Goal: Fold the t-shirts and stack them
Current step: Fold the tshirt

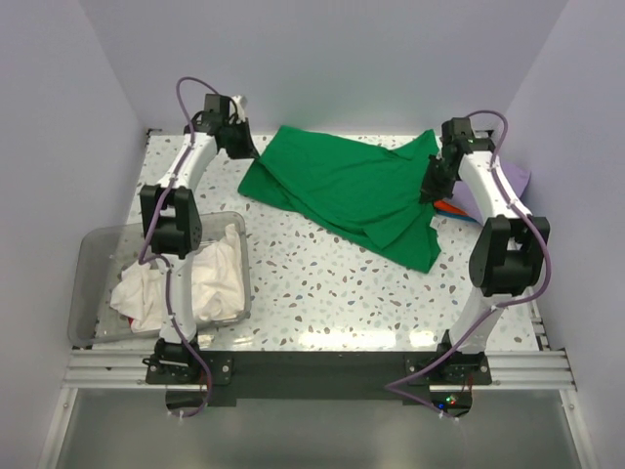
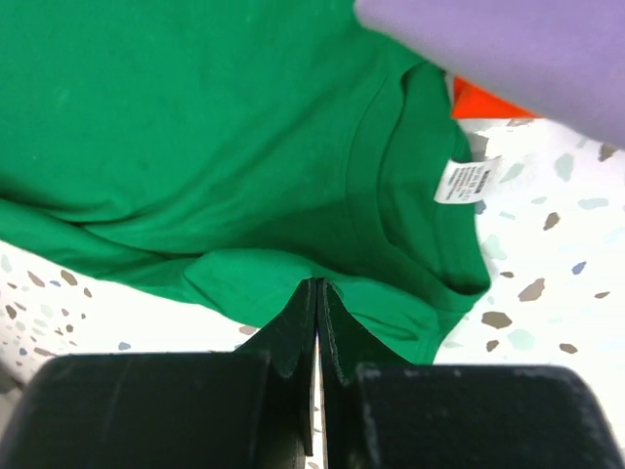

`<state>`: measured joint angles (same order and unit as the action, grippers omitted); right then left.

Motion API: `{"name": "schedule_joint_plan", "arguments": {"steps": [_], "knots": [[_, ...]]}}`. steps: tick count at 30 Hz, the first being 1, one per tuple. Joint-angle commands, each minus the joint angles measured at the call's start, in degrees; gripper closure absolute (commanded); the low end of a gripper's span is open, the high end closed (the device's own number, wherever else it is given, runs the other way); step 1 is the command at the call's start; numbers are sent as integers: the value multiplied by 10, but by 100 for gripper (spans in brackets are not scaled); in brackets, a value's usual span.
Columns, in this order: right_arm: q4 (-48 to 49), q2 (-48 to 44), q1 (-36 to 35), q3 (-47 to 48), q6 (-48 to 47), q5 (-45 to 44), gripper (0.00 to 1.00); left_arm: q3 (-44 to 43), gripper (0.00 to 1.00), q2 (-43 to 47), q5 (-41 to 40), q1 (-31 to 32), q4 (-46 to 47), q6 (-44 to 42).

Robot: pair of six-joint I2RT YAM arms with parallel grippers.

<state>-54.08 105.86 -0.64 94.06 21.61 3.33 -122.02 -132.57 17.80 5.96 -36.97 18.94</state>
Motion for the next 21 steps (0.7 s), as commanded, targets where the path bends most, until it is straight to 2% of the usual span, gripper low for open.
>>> {"name": "schedule_joint_plan", "arguments": {"steps": [1, 13, 18, 21], "knots": [[-15, 6, 5, 39, -17, -15, 100, -16, 100, 3, 21, -9, 36, 11], [-34, 43, 50, 97, -33, -4, 100, -20, 100, -17, 35, -20, 74, 31], [0, 41, 48, 46, -25, 61, 100, -17, 100, -25, 43, -20, 75, 35], [34, 36, 47, -2, -23, 84, 91, -12, 100, -23, 43, -20, 75, 32]]}}
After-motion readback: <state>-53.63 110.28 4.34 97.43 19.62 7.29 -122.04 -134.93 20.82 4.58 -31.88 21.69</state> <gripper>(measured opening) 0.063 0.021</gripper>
